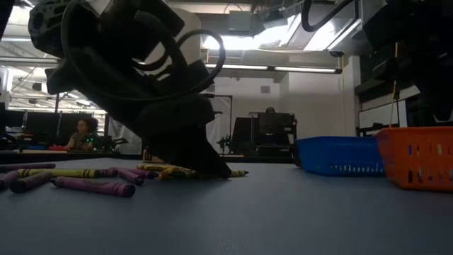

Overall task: Sort crayons
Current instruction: Put the green crayon into the blue bin

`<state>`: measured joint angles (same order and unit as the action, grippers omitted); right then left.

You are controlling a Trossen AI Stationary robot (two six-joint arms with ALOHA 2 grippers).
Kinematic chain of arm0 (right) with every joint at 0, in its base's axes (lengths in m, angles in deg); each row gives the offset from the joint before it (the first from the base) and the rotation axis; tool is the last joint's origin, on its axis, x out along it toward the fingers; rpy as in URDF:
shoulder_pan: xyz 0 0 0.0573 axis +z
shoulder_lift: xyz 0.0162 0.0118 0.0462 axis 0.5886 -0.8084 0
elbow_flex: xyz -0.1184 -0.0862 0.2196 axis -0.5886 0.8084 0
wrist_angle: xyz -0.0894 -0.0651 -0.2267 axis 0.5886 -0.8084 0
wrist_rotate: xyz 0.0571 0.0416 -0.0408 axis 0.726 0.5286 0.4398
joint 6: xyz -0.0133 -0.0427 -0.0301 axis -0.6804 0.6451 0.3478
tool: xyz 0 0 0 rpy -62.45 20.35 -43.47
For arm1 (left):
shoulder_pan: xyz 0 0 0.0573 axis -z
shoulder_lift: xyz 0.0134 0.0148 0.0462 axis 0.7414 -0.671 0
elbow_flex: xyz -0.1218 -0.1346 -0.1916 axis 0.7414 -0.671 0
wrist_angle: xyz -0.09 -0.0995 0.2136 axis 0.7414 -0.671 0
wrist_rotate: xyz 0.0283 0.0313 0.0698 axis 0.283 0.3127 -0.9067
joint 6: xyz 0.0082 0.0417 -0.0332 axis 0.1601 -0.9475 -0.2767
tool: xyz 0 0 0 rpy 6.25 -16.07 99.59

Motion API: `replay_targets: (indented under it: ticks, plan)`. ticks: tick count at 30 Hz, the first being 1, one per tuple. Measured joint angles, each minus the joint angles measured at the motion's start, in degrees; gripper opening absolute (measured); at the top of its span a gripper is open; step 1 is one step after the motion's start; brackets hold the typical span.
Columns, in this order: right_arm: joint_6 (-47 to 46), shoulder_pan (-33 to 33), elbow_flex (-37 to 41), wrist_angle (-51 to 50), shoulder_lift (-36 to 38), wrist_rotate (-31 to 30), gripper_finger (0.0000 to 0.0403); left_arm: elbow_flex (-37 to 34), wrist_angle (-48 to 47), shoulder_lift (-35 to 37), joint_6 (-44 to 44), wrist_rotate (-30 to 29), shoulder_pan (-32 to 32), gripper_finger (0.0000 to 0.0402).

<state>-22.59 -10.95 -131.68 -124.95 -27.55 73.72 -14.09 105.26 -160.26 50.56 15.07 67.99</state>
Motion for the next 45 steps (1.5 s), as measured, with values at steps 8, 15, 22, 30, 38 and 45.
replay_targets:
  ticks: [8, 15, 22, 30, 38, 45]
  plan:
    - [0.0, 0.0, 0.0, 0.2, 0.0, 0.0, 0.0143, 0.0, -0.2, 0.1, 0.1, 1.7, 0.0, 0.0075]
    - [0.0, 0.0, 0.0, 0.4, 0.0, 0.0, 0.0143, 0.2, -0.4, 0.2, 0.2, 4.4, -0.5, 0.0056]
    - [0.0, 0.0, 0.0, 0.5, 0.0, 0.0, 0.0143, 0.2, -0.4, 0.2, 0.3, 4.9, -1.0, 0.0031]
    - [0.0, 0.0, 0.0, 0.5, 0.0, 0.0, 0.0143, 0.1, 0.1, 0.2, 0.2, 4.7, -1.1, 0.0013]
    - [1.4, 0.0, 0.0, -0.4, 1.0, 0.2, 0.0143, 0.0, 5.1, -0.1, -0.1, 5.7, -1.2, 0.0012]
    - [3.5, 0.0, 0.0, -3.1, 7.0, -0.9, 0.0143, 0.0, 9.7, -0.1, -0.1, 6.5, -1.3, 0.0012]
